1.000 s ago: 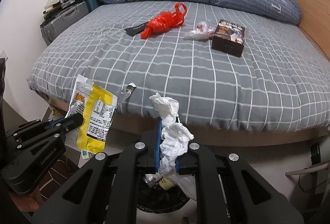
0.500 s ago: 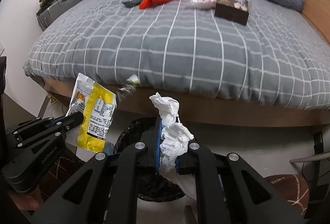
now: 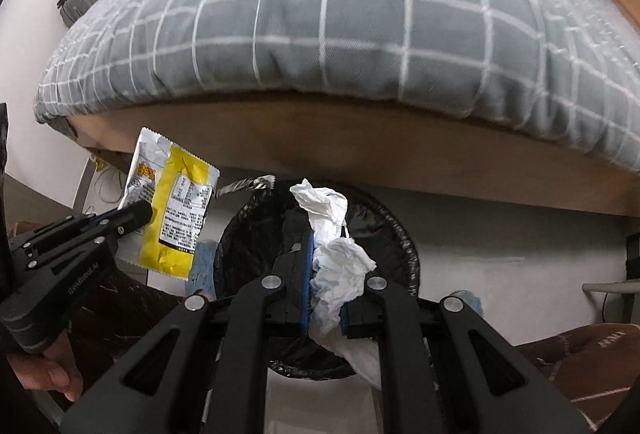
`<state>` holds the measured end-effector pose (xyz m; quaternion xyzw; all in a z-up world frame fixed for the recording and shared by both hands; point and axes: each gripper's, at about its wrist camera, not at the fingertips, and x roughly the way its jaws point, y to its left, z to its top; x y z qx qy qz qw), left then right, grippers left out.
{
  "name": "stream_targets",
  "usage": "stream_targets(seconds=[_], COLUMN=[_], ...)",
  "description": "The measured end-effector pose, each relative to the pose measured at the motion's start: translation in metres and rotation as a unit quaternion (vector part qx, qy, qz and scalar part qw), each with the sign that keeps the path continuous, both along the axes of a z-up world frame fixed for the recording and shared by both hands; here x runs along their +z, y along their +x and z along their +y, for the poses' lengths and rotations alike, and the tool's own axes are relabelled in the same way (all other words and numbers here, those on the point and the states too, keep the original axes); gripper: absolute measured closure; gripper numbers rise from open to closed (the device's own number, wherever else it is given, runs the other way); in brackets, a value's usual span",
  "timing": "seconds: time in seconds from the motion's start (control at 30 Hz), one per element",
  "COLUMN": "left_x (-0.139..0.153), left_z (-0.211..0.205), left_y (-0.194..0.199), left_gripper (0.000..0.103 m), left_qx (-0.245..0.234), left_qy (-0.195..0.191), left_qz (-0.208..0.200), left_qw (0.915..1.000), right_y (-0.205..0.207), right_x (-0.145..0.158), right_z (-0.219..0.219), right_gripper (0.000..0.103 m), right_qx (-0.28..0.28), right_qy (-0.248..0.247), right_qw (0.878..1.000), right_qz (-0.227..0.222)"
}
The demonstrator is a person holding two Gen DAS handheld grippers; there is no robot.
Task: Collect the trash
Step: 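Carry the snack wrapper and tissue with both tools over the black bin, then open the right tool to drop the tissue while the left tool drops the wrapper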
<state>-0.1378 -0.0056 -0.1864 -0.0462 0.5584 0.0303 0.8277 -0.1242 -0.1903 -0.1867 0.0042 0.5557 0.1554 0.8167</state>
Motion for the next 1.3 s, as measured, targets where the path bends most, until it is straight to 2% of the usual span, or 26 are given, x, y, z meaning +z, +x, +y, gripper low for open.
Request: stream_targets(seconds=[0.37, 0.4, 0.47, 0.7, 0.87, 1.07, 1.3], left_x=[-0.019, -0.018, -0.019, -0.022, -0.024, -0.029, -0.032], left_z=[0.036, 0.038, 0.041, 0.034, 0.019, -0.02, -0.063], left_y=[0.003, 0.003, 0.003, 0.006, 0.01, 0.017, 0.022], left_gripper=[0.101, 0.101, 0.101, 0.101, 0.101, 0.101, 0.1], left_qx=[0.034, 0.035, 0.036, 0.028, 0.015, -0.023, -0.06], left_qy=[0.002, 0.003, 0.003, 0.003, -0.001, -0.003, -0.003], left_qz=[0.021, 0.021, 0.021, 0.024, 0.025, 0.027, 0.028], left_qw=[0.9992, 0.9992, 0.9991, 0.9993, 0.9996, 0.9994, 0.9978], right_y=[0.012, 0.013, 0.014, 0.014, 0.011, 0.006, 0.004], right_x=[-0.033, -0.033, -0.035, -0.036, -0.031, -0.026, -0.024], right_z=[0.037, 0.04, 0.041, 0.03, 0.008, -0.029, -0.071], right_gripper=[0.091, 0.087, 0.073, 0.045, 0.022, 0.009, 0.008], right_qx=[0.04, 0.042, 0.044, 0.03, 0.005, -0.036, -0.081], right_qy=[0.0, -0.003, -0.006, -0.011, -0.027, -0.039, -0.038], right_qw=[0.999, 0.999, 0.999, 0.999, 1.0, 0.999, 0.996], right_qz=[0.032, 0.032, 0.03, 0.02, 0.004, -0.005, -0.008])
